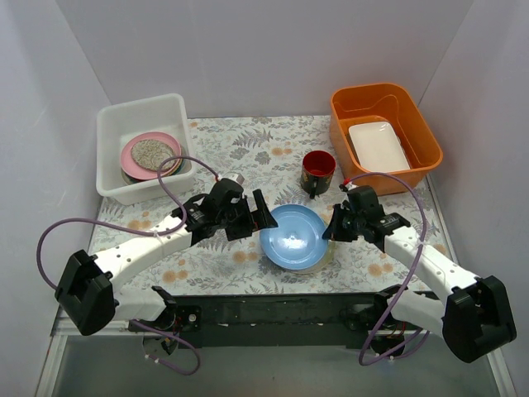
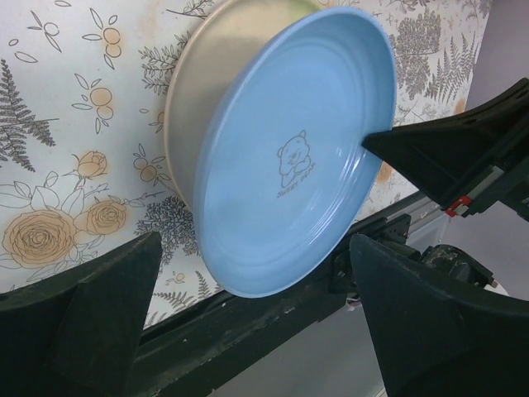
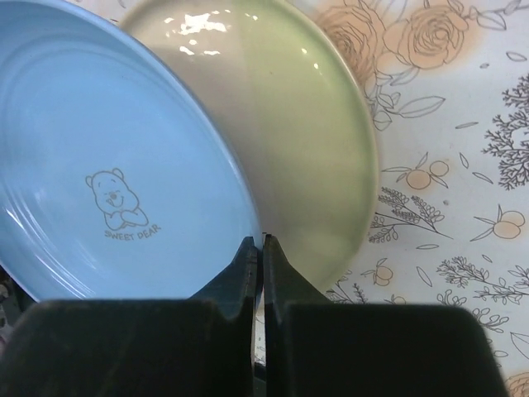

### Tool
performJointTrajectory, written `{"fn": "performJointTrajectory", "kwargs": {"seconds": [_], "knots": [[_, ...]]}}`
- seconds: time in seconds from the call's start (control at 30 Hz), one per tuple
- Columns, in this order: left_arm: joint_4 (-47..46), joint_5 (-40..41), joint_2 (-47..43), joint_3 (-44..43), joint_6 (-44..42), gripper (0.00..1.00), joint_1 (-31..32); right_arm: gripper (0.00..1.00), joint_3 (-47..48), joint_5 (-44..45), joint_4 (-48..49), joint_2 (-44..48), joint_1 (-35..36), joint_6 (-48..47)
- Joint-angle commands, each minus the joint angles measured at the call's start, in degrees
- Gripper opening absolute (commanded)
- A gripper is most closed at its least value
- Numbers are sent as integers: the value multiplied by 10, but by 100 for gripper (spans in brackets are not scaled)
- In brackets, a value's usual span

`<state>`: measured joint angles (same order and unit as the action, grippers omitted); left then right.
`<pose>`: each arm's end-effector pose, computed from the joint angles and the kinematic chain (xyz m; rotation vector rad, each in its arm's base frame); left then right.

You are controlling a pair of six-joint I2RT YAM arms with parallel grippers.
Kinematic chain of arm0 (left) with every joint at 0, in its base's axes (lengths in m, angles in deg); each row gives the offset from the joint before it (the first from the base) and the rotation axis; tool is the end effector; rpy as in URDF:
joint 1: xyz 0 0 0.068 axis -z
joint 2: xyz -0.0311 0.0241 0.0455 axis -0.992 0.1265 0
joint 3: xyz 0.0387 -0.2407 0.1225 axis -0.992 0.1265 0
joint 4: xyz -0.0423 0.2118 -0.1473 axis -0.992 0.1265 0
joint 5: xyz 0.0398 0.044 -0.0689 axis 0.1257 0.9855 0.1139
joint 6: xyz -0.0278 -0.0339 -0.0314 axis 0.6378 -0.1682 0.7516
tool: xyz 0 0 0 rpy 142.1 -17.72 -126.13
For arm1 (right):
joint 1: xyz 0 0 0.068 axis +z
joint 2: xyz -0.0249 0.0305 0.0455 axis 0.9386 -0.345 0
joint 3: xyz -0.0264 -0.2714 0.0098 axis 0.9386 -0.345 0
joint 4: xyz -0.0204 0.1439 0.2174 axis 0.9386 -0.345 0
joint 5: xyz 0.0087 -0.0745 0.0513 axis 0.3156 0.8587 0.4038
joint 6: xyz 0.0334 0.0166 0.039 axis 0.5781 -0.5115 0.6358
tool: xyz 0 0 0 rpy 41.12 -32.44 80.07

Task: Place the plates into the plastic bin on the countertop
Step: Pick up the plate at the center of the board.

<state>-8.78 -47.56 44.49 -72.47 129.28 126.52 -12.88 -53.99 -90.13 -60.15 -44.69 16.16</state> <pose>0.1876 -0.1857 0.2512 -1.0658 2.5480 -1.0761 0.1913 0.0952 0.2053 0.0118 2.5096 0.5770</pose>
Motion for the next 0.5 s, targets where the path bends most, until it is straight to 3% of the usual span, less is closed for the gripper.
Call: {"fn": "performJointTrajectory", "kwargs": {"seconds": [0.0, 0.47], "knots": [[-7, -11, -38, 11, -9, 96, 4, 1, 41, -26, 2, 19, -3, 9], [-22, -24, -38, 26, 2, 91, 7, 1, 60, -67, 2, 41, -3, 24]]}}
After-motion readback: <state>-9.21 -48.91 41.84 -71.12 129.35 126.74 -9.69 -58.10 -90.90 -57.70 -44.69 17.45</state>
